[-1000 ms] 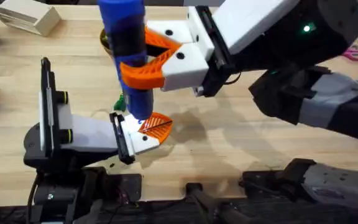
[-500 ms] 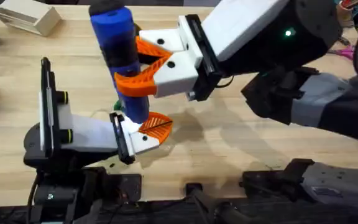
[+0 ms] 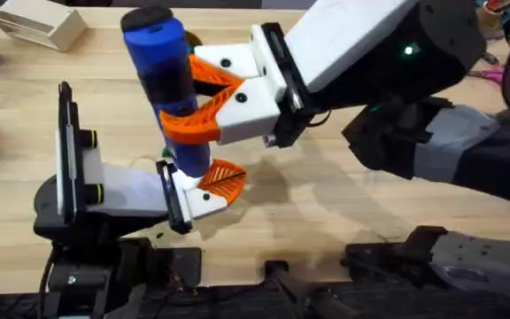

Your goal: Pick up the gripper from the table and insert it into the empty holder that is missing its gripper. Then pick up a screw, insert it into the mounting hole, and use the screwdriver to tighten it. Finally, clean up the table by picking up the vegetable and placing it into the bucket.

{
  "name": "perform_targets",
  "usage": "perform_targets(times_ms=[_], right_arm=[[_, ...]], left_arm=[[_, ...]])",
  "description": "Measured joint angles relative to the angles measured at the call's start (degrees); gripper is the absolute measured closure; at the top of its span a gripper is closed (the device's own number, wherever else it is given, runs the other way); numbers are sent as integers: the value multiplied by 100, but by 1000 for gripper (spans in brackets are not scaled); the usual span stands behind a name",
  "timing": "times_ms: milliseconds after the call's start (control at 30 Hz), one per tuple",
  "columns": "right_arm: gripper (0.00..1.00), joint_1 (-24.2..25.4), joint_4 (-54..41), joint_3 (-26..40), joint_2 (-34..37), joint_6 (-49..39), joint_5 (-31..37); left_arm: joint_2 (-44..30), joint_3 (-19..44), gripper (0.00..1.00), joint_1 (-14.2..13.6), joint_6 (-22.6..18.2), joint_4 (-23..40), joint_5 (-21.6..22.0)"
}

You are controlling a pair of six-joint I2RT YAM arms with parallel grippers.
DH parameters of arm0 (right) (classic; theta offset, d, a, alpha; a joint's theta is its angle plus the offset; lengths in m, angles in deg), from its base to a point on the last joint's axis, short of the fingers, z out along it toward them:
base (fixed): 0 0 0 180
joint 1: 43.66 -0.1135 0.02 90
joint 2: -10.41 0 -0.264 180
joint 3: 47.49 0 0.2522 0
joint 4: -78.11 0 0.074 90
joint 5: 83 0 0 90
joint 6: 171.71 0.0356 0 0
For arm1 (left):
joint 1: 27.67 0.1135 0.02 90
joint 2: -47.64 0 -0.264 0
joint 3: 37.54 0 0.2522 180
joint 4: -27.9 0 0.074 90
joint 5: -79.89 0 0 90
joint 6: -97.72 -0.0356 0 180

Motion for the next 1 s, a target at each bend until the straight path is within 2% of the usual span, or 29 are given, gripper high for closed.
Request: perform_targets(times_ms=[1000], right_arm=[[972, 0, -4, 0, 74, -152, 2]], left_arm=[[0, 0, 994, 0, 2, 0, 0]])
